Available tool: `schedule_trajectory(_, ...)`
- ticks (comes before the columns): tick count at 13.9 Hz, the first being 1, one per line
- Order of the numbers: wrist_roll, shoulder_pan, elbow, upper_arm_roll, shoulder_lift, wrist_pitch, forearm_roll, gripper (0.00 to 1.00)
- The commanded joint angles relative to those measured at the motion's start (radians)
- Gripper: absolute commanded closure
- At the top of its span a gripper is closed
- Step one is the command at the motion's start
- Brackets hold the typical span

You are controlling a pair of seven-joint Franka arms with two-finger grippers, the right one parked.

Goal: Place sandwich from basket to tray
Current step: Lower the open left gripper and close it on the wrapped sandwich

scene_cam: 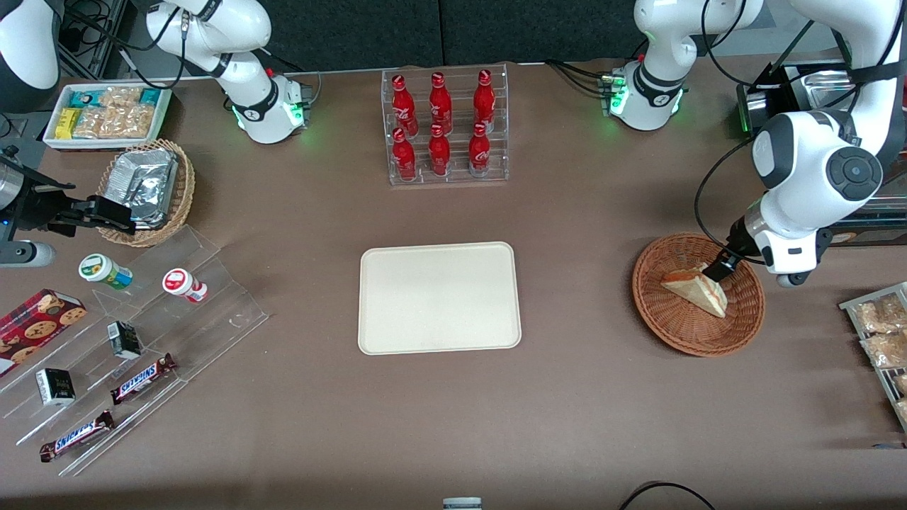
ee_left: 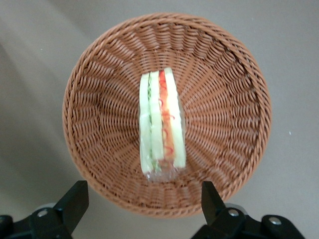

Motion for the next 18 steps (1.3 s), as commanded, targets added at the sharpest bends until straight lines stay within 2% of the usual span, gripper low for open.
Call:
schedule_trajectory(1,-0.03,0.007,-0.089,-0.004,-0.022,0.121,0.0,0.0)
schedule_trajectory(9,-0.114,0.001,-0.095,-0.006,0.113,0.337,-0.003,0.0)
schedule_trajectory(15,-0.118,-0.005,-0.111,-0.006,0.157,0.384,0.002,0.01)
schedule_trajectory(16,-0.119,-0.007,-0.109,-0.007,0.157,0.384,0.002,0.12)
schedule_trajectory(17,-0.122,-0.007,-0.109,-0.009,0.156,0.381,0.002,0.36)
schedule_trajectory(18,-0.124,-0.008,-0.11,-0.012,0.156,0.379,0.003,0.52)
